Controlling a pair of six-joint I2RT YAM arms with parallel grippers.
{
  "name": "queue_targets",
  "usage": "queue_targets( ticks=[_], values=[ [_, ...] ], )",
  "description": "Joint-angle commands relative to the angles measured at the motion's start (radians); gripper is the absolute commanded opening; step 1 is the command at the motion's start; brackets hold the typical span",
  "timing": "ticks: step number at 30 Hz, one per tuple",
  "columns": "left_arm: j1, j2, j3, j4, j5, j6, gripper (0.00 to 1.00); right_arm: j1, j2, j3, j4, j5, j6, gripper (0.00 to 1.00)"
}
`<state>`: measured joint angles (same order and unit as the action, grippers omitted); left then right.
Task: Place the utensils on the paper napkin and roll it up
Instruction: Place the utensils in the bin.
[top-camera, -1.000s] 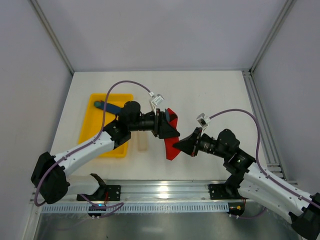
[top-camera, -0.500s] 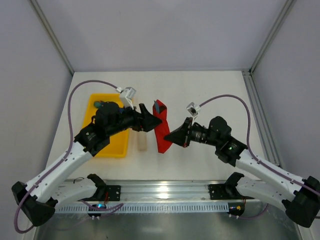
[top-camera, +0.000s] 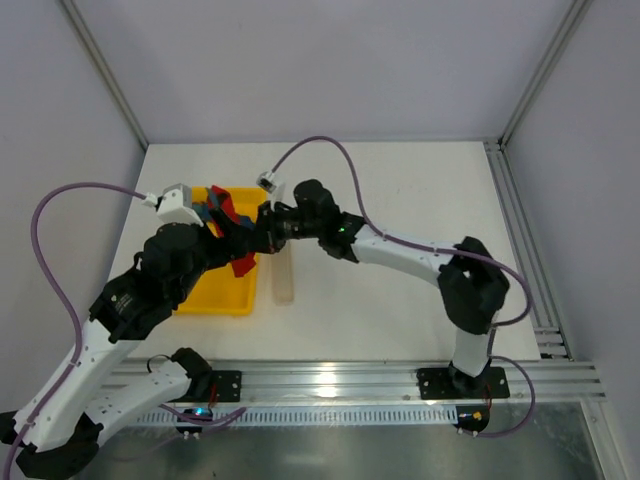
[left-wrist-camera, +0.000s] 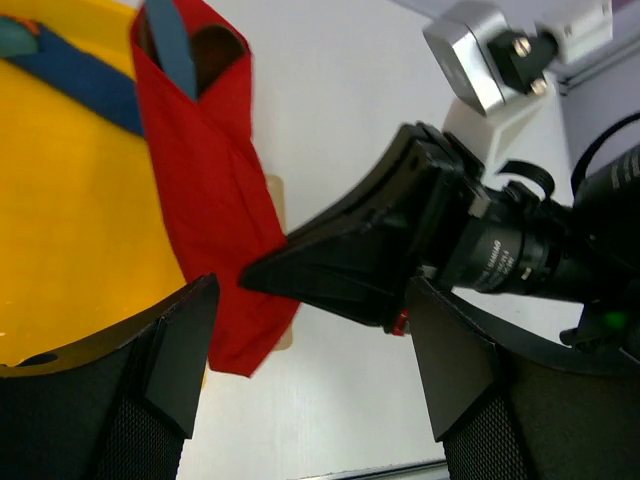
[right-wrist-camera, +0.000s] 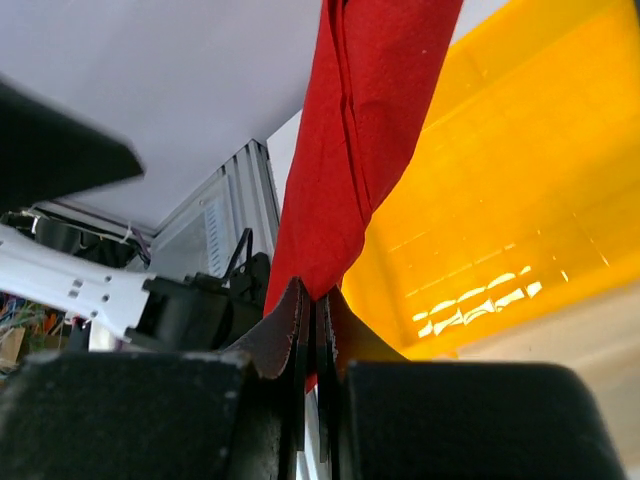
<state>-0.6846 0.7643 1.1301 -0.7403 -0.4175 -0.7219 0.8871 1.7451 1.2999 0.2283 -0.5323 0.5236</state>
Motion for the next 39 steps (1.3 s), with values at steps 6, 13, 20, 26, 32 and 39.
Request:
queue_targets(
  ticks=[6,13,20,26,32,39],
  values=[
    [0.005,-0.008,0.056,-0.145,-0.202,-0.083,0.8,0.033,0.408,0.484,-0.118,-0.097,-0.033,0.04],
    [0.007,0.047,-0.025,-0.125,-0.267,-0.114,0.8,0.044,0.591,0.581,-0.073,-0.06,0.073,0.04],
    [0.143,0.127,-0.134,-0.094,-0.127,-0.189,0.67,0.047,0.68,0.621,-0.15,-0.031,0.075,0.04],
    [0.56,0.246,-0.246,0.025,0.3,-0.168,0.32,0.047,0.7,0.625,-0.165,-0.031,0.101,0.04],
    [0.677,0.363,-0.288,0.084,0.342,-0.119,0.23,0.047,0.722,0.651,-0.207,-0.028,0.13,0.05],
    [0.68,0.372,-0.28,0.093,0.249,-0.109,0.24,0.052,0.705,0.634,-0.218,-0.003,0.19,0.05]
  ],
)
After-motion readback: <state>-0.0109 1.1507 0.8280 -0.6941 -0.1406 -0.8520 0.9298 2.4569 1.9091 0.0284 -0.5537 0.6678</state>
